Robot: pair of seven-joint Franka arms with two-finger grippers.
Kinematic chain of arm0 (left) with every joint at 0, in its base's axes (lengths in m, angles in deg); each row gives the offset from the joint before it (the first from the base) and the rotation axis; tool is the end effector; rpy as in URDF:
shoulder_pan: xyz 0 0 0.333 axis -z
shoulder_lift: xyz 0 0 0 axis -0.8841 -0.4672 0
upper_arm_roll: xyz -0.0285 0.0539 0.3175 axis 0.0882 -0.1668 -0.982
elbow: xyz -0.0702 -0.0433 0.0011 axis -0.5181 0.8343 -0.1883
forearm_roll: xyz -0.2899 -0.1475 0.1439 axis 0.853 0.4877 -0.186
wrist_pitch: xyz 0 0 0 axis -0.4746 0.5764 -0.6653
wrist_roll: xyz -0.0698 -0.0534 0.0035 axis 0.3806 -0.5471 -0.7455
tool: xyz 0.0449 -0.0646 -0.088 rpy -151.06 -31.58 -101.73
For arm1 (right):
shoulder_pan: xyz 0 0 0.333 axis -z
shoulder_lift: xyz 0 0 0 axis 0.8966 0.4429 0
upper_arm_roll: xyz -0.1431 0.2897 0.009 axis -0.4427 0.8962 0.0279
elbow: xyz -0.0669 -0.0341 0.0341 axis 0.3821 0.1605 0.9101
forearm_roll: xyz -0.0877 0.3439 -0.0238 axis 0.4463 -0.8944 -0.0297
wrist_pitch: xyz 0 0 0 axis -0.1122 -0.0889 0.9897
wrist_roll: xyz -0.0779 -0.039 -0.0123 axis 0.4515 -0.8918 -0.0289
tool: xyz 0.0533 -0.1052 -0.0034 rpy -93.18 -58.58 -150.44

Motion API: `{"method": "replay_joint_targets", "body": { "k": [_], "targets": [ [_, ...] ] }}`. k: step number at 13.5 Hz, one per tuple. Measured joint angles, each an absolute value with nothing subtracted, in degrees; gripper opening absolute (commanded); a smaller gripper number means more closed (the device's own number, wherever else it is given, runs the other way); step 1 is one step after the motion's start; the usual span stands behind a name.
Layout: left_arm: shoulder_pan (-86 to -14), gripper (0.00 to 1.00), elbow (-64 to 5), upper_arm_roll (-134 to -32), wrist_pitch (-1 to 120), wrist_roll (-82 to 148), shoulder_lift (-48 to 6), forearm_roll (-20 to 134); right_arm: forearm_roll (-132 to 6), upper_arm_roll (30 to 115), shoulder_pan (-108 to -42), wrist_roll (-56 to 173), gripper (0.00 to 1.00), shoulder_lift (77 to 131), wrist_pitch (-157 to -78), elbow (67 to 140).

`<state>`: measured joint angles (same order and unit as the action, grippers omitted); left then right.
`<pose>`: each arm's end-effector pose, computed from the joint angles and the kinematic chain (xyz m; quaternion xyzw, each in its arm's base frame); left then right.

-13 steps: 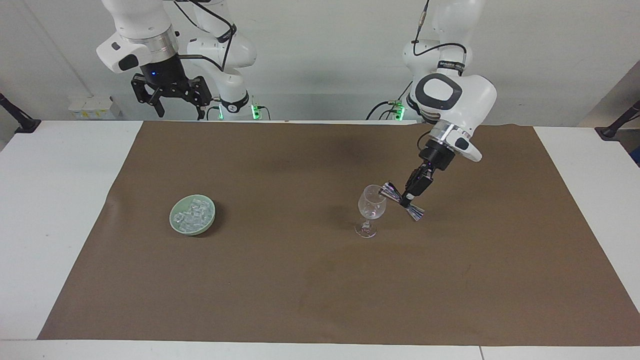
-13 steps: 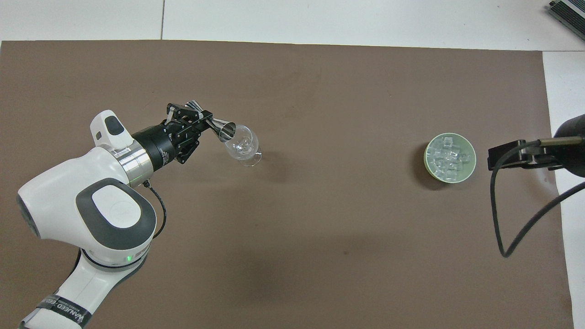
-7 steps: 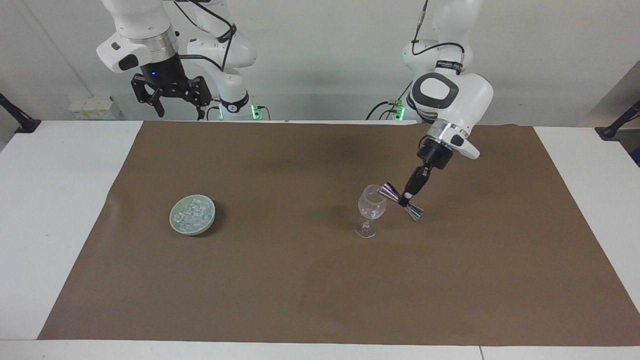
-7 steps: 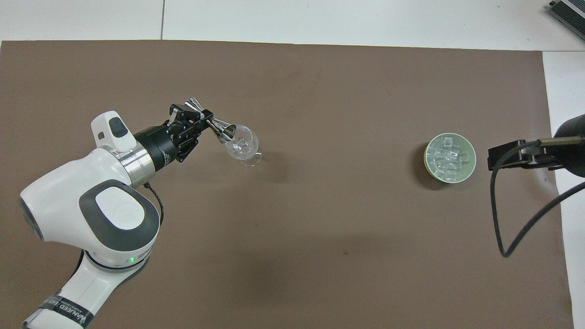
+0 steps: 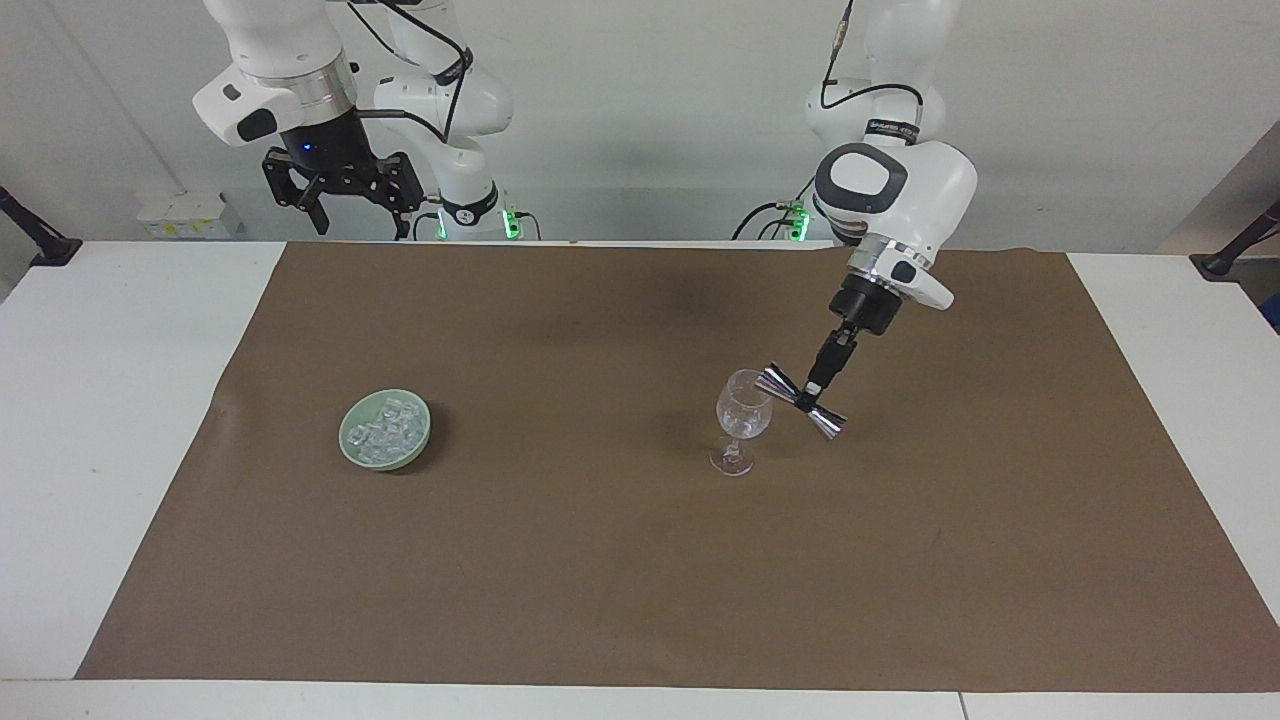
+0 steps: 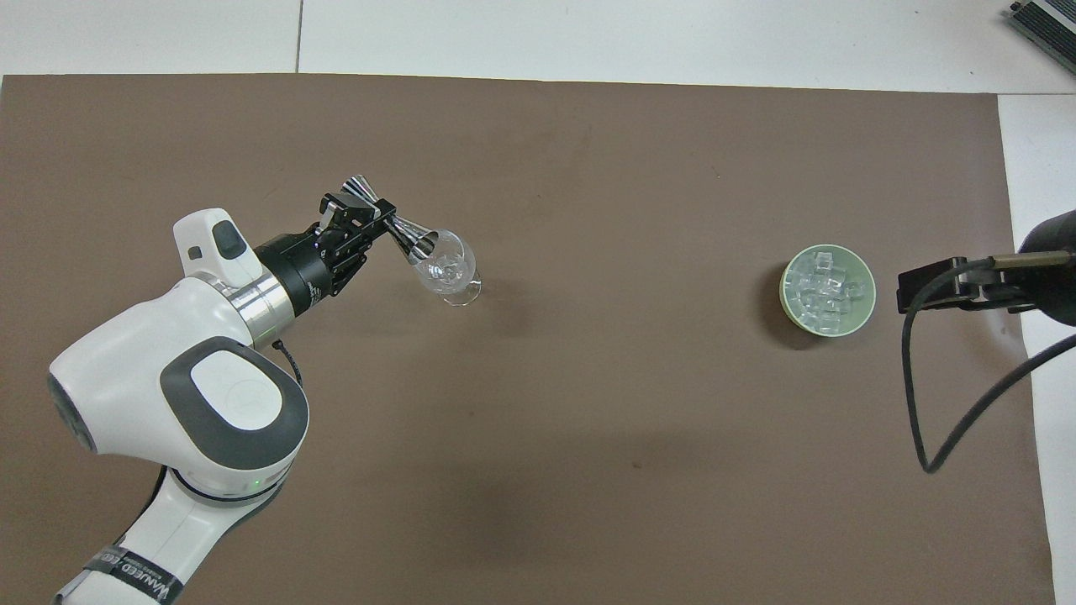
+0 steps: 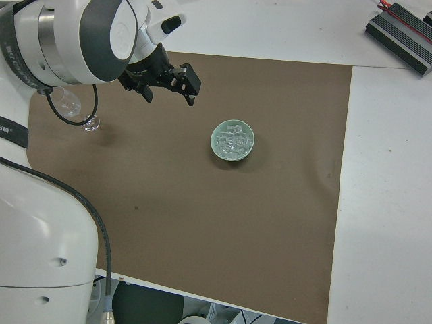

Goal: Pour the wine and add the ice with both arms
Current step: 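Tilt the jigger over the clear glass with the left gripper to pour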

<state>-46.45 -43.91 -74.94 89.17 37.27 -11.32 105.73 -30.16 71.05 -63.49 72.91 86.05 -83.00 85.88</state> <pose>0.5064 -0.1902 0.4681 0.8020 0.3937 0.1706 0.4156 0.4882 0.0411 0.6592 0.9996 -0.0108 -0.0076 0.0230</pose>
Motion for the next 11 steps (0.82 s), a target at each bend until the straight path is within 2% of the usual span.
{"method": "replay_joint_targets", "body": {
  "k": [11],
  "targets": [
    [-45.6,0.00,-43.4,-75.0,91.2,47.0,-11.3,105.7,-30.2,71.0,-63.5,72.9,1.00,86.0,-83.0,85.9]
  ]
}}
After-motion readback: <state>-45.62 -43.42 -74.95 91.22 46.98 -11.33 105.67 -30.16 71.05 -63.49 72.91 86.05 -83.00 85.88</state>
